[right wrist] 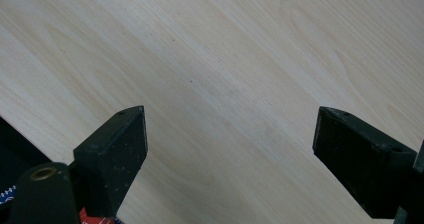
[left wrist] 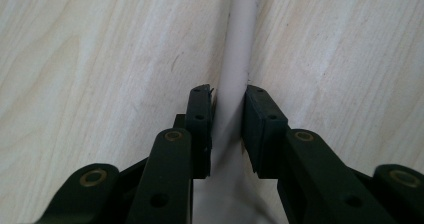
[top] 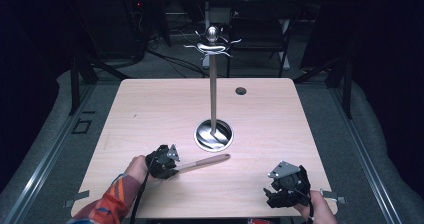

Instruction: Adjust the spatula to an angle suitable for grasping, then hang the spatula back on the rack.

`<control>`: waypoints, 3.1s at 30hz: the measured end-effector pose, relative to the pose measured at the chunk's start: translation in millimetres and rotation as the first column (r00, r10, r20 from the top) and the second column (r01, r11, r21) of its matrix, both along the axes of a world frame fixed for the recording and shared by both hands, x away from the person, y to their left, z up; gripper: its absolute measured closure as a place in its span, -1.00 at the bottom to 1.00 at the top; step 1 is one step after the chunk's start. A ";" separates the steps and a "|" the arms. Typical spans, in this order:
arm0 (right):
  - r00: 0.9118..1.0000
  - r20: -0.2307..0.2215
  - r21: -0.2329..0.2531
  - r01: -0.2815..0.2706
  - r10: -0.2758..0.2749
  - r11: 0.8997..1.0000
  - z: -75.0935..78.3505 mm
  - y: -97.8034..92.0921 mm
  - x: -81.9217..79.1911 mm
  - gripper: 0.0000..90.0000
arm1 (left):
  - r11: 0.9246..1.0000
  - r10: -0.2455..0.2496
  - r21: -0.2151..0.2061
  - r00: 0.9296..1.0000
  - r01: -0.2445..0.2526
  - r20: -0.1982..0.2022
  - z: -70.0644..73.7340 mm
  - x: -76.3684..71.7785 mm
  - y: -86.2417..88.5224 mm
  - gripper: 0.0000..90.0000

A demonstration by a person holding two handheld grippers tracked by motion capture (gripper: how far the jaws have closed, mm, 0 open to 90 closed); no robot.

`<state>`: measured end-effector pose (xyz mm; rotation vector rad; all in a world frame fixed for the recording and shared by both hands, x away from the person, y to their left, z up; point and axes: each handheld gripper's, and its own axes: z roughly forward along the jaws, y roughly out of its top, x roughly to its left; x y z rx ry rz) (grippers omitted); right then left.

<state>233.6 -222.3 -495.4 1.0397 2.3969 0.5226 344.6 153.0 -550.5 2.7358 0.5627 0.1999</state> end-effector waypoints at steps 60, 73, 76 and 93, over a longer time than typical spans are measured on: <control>0.984 -0.051 0.117 0.173 -0.168 0.978 4.6 -15.5 10.5 -0.68 | 0.977 0.213 -0.002 0.970 -0.215 -0.117 12.1 -17.1 29.1 0.19; 0.985 -0.070 0.098 0.162 -0.155 0.982 2.7 -13.9 11.3 -0.68 | 0.979 0.202 0.026 0.973 -0.201 -0.111 15.7 -3.3 0.6 0.07; 0.986 -0.075 0.094 0.156 -0.150 0.983 2.3 -14.0 11.4 -0.68 | 0.979 0.202 0.039 0.971 -0.199 -0.127 10.6 0.8 -4.6 0.21; 0.985 -0.079 0.097 0.160 -0.153 0.982 1.9 -15.6 9.6 -0.68 | 0.982 0.172 0.103 0.979 -0.161 -0.113 4.3 4.6 -15.9 0.70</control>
